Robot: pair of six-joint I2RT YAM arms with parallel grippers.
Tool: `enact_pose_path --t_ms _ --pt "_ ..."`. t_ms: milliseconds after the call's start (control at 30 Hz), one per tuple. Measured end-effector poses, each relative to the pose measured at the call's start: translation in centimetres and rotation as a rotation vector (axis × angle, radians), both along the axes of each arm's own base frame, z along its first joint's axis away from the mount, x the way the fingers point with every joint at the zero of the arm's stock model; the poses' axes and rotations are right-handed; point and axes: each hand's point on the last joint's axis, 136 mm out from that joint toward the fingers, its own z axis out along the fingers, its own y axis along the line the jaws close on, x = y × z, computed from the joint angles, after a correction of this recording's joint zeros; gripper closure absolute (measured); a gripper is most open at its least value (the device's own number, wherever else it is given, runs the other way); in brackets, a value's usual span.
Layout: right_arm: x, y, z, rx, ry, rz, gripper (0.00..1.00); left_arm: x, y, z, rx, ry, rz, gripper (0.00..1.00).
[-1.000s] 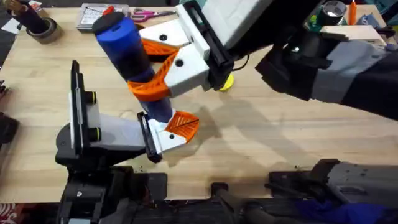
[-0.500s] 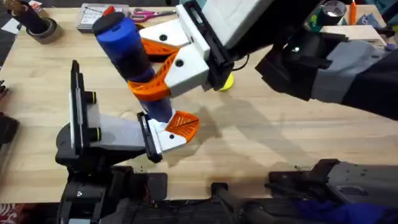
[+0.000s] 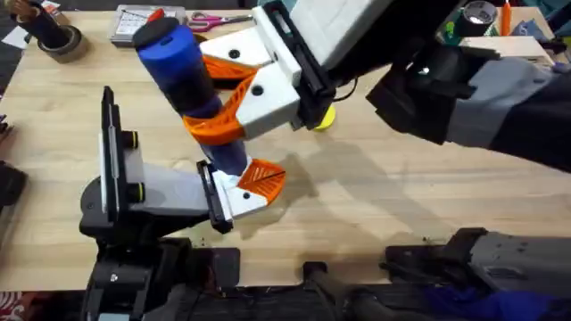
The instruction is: Pick up the gripper from the table and insert it into the empty holder that is missing its gripper. Then pick up a screw, insert it into the mounting hole, and use the screwdriver to tighten it. Finally, clean up the table by picking up the vegetable and placing it into the bucket.
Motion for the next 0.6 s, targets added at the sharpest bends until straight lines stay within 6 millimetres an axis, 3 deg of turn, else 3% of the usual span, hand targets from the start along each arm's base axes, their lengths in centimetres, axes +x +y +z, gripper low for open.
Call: enact_pose_path --t_ms 600 --pt "-0.22 0.1 0.02 0.002 -0.004 0.006 0.976 0.0 0.0 0.0 0.0 0.0 0.0 0.985"
